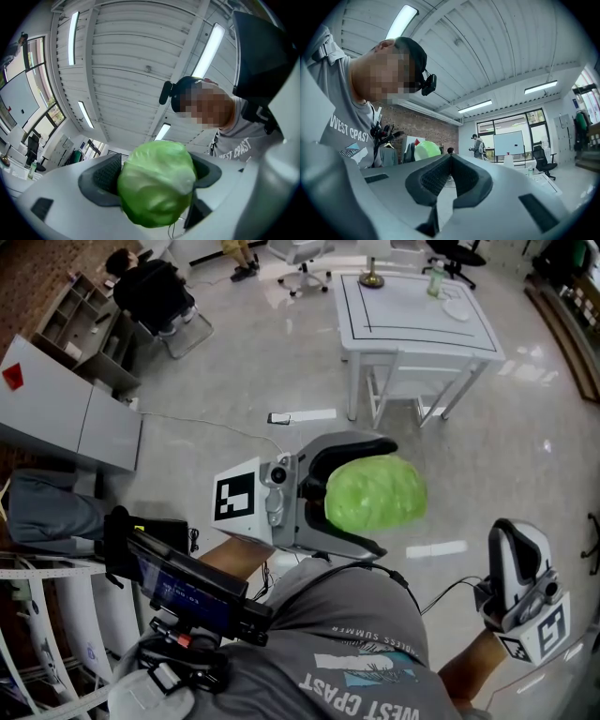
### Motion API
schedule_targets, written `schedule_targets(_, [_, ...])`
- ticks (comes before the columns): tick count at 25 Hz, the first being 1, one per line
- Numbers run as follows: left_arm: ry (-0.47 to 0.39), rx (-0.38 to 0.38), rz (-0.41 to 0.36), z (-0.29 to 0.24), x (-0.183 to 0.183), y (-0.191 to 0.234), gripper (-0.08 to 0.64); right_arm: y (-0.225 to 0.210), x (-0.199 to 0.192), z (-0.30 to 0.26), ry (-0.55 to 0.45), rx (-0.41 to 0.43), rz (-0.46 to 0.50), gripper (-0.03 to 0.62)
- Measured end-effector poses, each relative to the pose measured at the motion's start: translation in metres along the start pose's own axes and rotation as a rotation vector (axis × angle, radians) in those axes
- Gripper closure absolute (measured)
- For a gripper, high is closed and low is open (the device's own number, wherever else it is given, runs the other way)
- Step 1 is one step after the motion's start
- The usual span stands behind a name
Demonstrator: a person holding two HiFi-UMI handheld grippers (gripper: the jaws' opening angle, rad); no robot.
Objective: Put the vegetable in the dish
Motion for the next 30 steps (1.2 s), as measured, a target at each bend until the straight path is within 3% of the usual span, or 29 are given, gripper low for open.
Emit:
schedule_targets(10, [0.007, -0.010, 0.003, 0.024, 0.013, 0.017, 0.137, 0.000, -0.005, -0.030, -0.019, -0.038, -0.009, 0.581])
schedule_targets(20, [0.033, -0.049, 0.030, 0.034, 0.013, 0.048, 0.137, -0.018, -0.017, -0.056, 0.041, -0.107, 0.018, 0.581])
schedule_targets(30, [0.033, -0.043, -0.033, -0.017, -0.008, 0.053, 0.137, -0.063, -0.021, -0.028, 0.038, -0.106, 0.000, 0.581])
Point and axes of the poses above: the fingertips, and each gripper's own axes: z backward along the fingers, y to its left, x out of its top, the point moved 3 cm from there along z, backward along the fingers, and after that the axes turned 12 degrees about x, right-handed, at the moved point
